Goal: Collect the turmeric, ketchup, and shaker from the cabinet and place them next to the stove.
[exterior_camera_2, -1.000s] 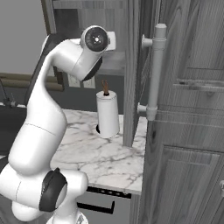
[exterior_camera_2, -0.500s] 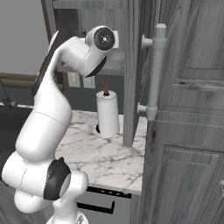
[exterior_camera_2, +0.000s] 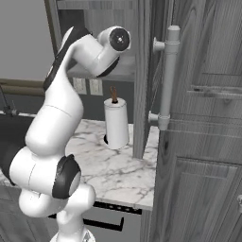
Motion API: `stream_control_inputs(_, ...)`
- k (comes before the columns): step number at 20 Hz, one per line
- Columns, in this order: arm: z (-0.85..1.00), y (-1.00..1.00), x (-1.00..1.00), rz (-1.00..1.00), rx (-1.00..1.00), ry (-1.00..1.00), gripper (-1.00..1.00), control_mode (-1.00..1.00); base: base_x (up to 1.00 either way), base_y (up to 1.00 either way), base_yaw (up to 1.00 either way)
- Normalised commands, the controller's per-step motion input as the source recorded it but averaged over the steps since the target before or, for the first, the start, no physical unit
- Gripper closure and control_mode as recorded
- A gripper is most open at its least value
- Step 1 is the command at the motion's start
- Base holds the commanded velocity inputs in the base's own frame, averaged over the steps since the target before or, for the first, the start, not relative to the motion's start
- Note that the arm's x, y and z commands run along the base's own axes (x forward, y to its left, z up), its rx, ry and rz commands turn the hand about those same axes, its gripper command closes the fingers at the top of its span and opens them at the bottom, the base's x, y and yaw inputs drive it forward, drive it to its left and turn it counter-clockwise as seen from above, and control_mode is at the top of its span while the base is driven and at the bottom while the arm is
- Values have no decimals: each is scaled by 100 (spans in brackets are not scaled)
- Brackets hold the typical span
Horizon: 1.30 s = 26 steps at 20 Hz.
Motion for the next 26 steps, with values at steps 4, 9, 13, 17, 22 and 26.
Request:
stream_control_inputs(4, 0, 14, 44, 4, 0, 3, -100, -100, 0, 0, 0)
stream_control_inputs(9, 0, 16, 38, 3, 0, 4, -100, -100, 0, 0, 0)
stream_control_inputs(13, 0, 21, 33, 3, 0, 4, -100, -100, 0, 0, 0)
stream_control_inputs(17, 0, 23, 30, 2, 0, 3, -100, -100, 0, 0, 0)
stream_control_inputs(22, 0, 8, 10, 5, 0, 1, -100, -100, 0, 0, 0)
stream_control_inputs(26, 0, 3, 0, 5, 0, 0, -100, -100, 0, 0, 0)
